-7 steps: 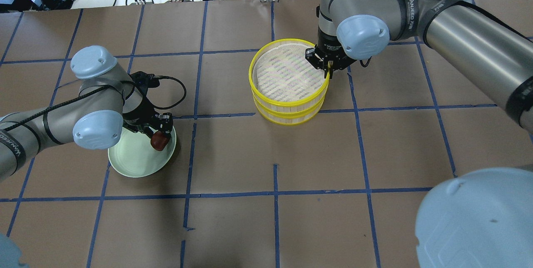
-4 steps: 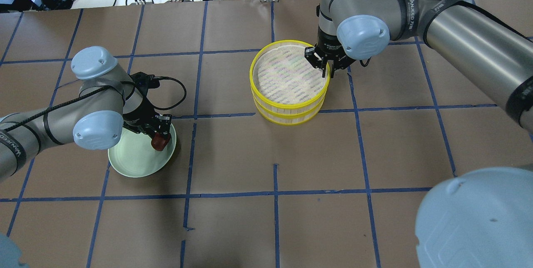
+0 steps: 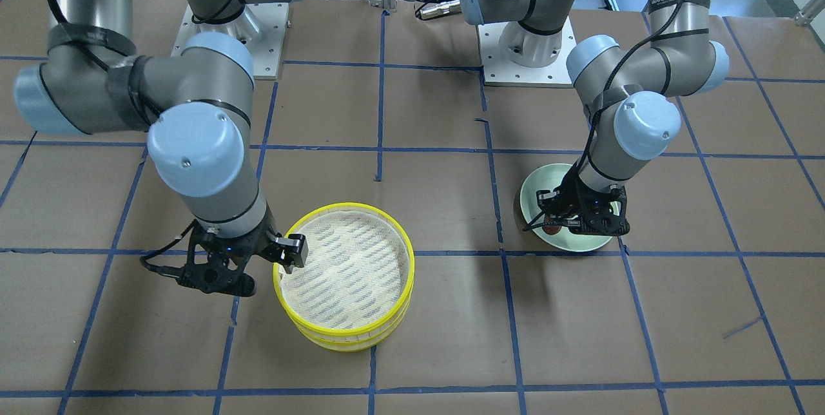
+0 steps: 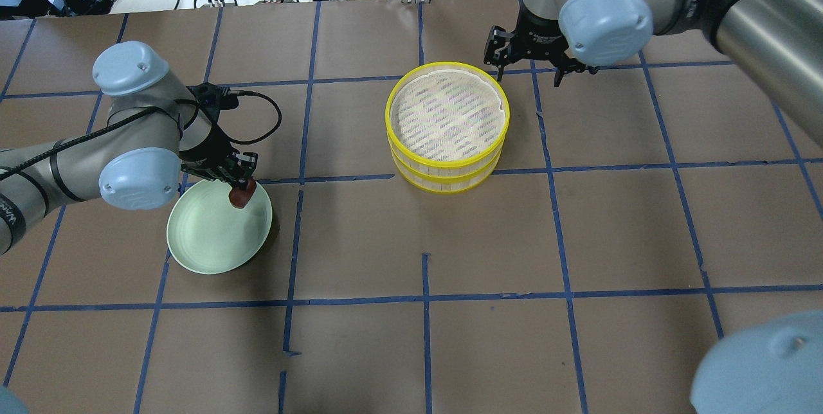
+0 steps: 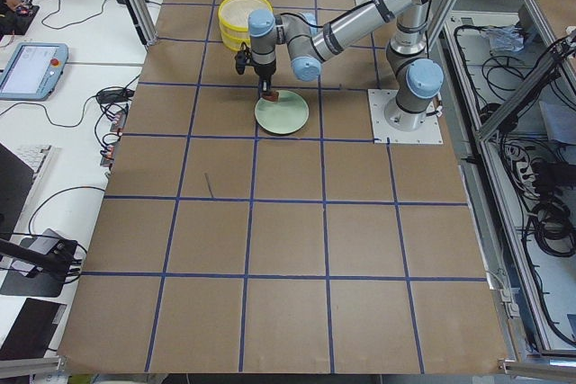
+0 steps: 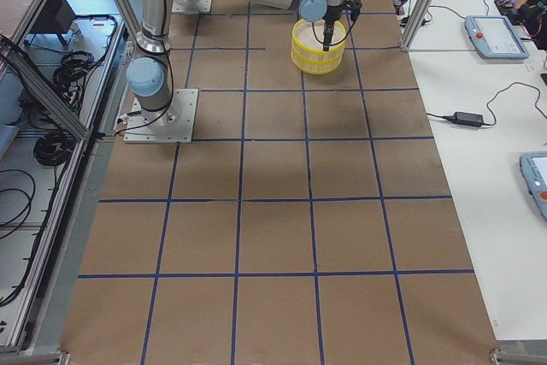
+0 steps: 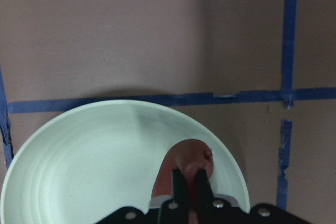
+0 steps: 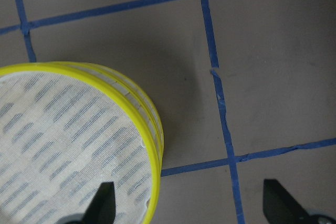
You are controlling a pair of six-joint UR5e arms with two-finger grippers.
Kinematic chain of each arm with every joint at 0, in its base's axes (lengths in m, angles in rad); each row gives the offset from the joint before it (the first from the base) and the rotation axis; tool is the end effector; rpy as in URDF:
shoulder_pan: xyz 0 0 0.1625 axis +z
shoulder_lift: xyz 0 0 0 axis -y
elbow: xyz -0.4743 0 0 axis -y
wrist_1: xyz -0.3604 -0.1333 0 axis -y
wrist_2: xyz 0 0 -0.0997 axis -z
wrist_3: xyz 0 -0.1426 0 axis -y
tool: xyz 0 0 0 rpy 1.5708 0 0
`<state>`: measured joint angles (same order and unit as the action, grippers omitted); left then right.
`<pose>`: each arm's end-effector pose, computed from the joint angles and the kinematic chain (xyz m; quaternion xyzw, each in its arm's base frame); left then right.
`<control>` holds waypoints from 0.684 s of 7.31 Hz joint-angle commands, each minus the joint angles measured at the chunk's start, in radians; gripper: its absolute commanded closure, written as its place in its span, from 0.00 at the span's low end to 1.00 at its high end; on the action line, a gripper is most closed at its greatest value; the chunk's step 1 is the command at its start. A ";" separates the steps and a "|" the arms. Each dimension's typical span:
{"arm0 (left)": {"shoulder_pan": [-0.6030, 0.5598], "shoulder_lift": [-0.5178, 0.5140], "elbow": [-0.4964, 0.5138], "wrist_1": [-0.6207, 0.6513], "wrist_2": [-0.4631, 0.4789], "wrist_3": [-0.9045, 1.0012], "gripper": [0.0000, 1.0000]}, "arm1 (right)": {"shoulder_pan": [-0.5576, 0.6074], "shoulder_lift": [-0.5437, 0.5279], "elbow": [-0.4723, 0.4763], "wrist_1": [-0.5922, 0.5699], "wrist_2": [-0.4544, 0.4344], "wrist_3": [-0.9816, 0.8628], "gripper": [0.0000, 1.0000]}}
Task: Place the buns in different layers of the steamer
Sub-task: 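Grasp brown bun with left gripper while right gripper releases and rises, then carry the brown bun onto the top steamer tier and open the left gripper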
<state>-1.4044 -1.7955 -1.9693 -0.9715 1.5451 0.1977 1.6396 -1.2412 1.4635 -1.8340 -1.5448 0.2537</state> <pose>-0.0532 -0.5104 0.2696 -0.0155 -0.9997 -0.0094 0.0148 0.1787 -0.5996 0.3935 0.0920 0.9955 -0.0181 0.0161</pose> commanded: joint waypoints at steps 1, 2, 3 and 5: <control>-0.106 -0.002 0.146 -0.120 -0.075 -0.205 1.00 | -0.079 -0.102 -0.055 0.177 0.083 -0.127 0.00; -0.169 -0.017 0.227 -0.157 -0.111 -0.322 1.00 | -0.072 -0.157 -0.048 0.217 0.071 -0.154 0.00; -0.195 -0.037 0.283 -0.151 -0.249 -0.450 1.00 | -0.072 -0.203 -0.046 0.255 0.078 -0.189 0.00; -0.205 -0.073 0.316 -0.086 -0.423 -0.686 1.00 | -0.081 -0.231 -0.040 0.268 -0.028 -0.284 0.00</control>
<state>-1.5964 -1.8452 -1.6771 -1.0997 1.2212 -0.3501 1.5646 -1.4520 1.4193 -1.5835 -1.4987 0.0160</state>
